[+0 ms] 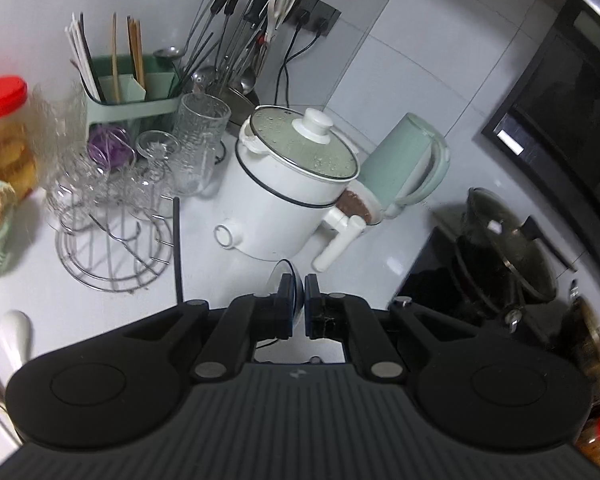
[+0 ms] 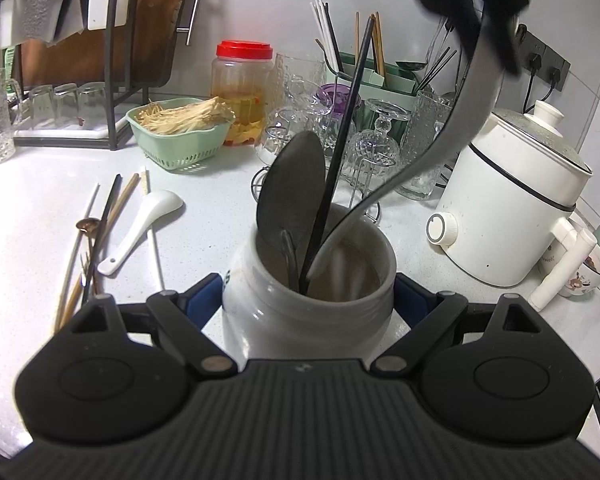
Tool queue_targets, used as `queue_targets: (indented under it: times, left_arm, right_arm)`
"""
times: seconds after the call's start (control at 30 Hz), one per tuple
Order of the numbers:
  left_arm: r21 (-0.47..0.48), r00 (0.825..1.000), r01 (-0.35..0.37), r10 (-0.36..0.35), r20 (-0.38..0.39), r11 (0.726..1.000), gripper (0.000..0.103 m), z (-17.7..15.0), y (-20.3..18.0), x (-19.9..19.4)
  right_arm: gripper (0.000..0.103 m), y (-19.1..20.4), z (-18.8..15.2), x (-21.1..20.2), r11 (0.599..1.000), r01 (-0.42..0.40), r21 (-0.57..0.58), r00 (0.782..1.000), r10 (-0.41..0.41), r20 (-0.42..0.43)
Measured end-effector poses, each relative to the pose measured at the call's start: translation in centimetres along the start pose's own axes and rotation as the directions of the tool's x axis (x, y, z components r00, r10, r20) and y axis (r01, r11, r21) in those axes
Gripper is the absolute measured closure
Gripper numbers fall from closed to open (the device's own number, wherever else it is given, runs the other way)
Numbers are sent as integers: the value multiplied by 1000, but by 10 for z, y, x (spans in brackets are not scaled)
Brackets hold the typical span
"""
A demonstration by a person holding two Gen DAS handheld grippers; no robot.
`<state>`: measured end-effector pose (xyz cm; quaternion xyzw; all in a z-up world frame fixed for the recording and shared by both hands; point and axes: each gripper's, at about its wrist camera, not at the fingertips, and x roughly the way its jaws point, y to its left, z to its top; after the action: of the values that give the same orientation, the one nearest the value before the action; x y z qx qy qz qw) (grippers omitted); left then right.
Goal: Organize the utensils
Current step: 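Carry the white ceramic spoon over the mug and lower it in with the left tool, then open the left tool to release the white ceramic spoon in the mug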
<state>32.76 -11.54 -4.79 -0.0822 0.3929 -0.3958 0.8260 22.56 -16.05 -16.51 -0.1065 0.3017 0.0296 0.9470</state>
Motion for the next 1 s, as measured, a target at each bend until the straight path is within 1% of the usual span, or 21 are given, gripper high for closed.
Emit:
queue_targets:
  times: [0.07, 0.13, 0.2, 0.47, 0.57, 0.7, 0.83, 1.0]
  left_arm:
    - [20, 1000, 8, -8, -4, 1000, 97, 0, 0, 0]
    - [47, 1000, -5, 6, -7, 999, 97, 1, -2, -1]
    - [46, 1000, -4, 5, -23, 999, 97, 2, 0, -2]
    - [27, 995, -47, 49, -81, 999, 96, 0, 11, -1]
    - [18, 988, -84, 85, -129, 996, 96, 0, 16, 3]
    - [-24, 976, -101, 94, -197, 995, 96, -2, 31, 10]
    - [-24, 962, -124, 114, -247, 992, 96, -5, 38, 19]
    - [4, 946, -148, 142, -291, 989, 96, -4, 39, 28]
  right_arm:
    - [11, 0, 0, 0, 1000, 0, 1, 1000, 0, 0]
    - [11, -1, 0, 0, 1000, -3, 4, 1000, 3, 1]
    - [11, -1, 0, 0, 1000, -7, 2, 1000, 7, 7]
    - [11, -3, -4, -2, 1000, -26, 3, 999, 25, 25]
    - [11, -4, -6, -3, 999, -41, -3, 998, 41, 39]
    - [11, -5, -7, -3, 998, -60, -17, 997, 61, 49]
    - [11, -5, -7, -3, 997, -69, -27, 996, 70, 55]
    - [11, -6, -8, -4, 996, -81, -36, 995, 83, 59]
